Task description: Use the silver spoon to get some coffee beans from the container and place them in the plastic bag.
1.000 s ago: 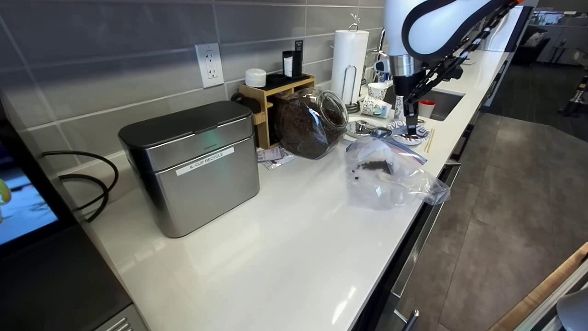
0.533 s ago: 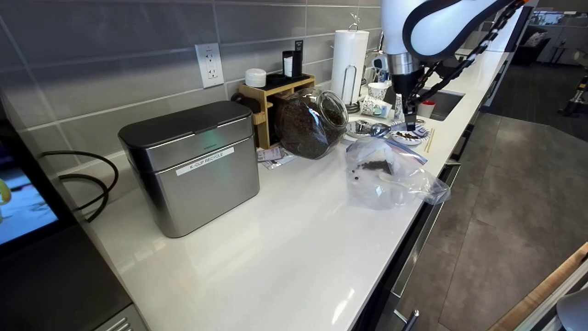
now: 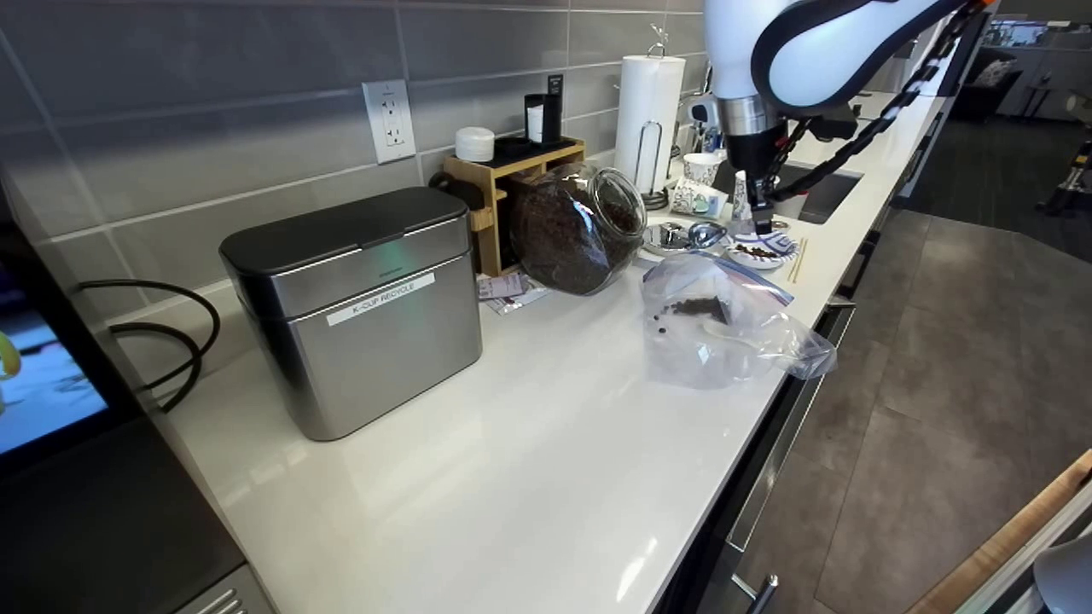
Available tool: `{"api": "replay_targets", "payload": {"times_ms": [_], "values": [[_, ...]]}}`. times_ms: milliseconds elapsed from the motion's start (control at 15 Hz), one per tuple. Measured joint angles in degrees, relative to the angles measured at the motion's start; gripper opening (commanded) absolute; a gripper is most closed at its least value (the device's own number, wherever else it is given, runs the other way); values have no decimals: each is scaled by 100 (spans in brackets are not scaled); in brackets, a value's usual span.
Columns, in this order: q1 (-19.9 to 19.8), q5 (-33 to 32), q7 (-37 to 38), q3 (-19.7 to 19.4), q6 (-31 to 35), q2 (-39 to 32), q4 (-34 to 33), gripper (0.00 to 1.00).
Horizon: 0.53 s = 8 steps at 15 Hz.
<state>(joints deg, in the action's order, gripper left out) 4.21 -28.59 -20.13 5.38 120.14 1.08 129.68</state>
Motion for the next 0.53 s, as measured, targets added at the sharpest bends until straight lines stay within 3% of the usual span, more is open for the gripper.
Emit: {"api": "replay_targets", "payload": {"times_ms": [533], "values": [[12,72,-131,-47,-7,54,-7,1]]}}
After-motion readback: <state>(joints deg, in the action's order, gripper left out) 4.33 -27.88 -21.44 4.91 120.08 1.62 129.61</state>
